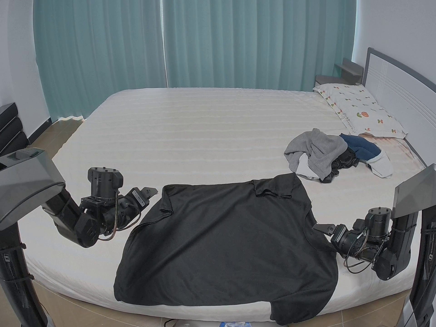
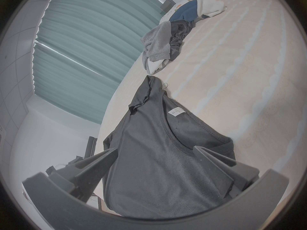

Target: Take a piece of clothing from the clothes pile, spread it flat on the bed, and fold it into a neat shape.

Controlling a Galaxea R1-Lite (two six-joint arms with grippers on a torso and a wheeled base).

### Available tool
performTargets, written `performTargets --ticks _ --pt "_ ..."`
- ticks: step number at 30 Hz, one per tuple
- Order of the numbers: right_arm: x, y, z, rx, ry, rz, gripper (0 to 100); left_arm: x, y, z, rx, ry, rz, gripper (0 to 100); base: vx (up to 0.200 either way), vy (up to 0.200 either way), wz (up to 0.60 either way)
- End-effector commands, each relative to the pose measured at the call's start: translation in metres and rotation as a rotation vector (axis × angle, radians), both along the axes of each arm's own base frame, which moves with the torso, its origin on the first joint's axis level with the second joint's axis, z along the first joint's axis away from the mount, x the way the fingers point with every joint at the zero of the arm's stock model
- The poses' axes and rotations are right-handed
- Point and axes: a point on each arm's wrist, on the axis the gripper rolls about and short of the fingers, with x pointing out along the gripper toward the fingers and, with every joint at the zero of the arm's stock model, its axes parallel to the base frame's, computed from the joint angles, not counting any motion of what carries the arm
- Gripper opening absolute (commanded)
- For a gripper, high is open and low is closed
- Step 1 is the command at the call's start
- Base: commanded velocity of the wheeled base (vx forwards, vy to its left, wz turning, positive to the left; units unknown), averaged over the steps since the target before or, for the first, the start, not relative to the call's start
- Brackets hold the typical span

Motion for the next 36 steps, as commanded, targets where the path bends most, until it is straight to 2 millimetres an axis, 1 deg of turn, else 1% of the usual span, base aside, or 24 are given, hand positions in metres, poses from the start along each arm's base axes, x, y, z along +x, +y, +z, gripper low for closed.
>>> performTargets --ticks 1,5,7,8,9,11,18,24,27,28,36 --pt "0.005 0.001 -0.009 0.003 0.009 0.002 100 0.041 -0.028 -0.031 0.026 0.039 -0.044 100 0.0 0.0 0.0" --pt "0.006 0.001 -0.016 -0.001 0.027 0.004 100 0.055 -0.035 -0.036 0.021 0.022 -0.052 100 0.0 0.0 0.0" --pt "0.006 0.003 -0.016 -0.001 0.027 0.01 100 0.06 -0.035 -0.046 0.018 0.031 -0.049 100 0.0 0.0 0.0" --pt "0.005 0.004 -0.016 -0.001 0.029 0.013 100 0.063 -0.036 -0.059 0.027 0.048 -0.05 100 0.0 0.0 0.0" --pt "0.005 0.004 -0.016 -0.003 0.028 0.014 100 0.066 -0.036 -0.067 0.038 0.055 -0.047 100 0.0 0.0 0.0" --pt "0.005 0.004 -0.017 -0.003 0.03 0.014 100 0.068 -0.036 -0.073 0.066 0.053 -0.032 100 0.0 0.0 0.0" --pt "0.004 0.008 -0.02 -0.012 0.037 0.026 100 0.069 -0.038 -0.074 0.075 0.049 -0.028 100 0.0 0.0 0.0" --pt "0.004 0.009 -0.02 -0.013 0.037 0.027 100 0.076 -0.04 -0.071 0.069 0.026 -0.027 100 0.0 0.0 0.0" --pt "0.005 0.009 -0.021 -0.014 0.037 0.026 100 0.077 -0.037 -0.076 0.075 0.034 -0.022 100 0.0 0.0 0.0" --pt "0.005 0.009 -0.02 -0.014 0.036 0.026 100 0.078 -0.037 -0.076 0.076 0.034 -0.021 0 0.0 0.0 0.0" --pt "0.005 0.009 -0.02 -0.014 0.036 0.026 100 0.085 -0.037 -0.085 0.108 0.027 -0.026 0 0.0 0.0 0.0"
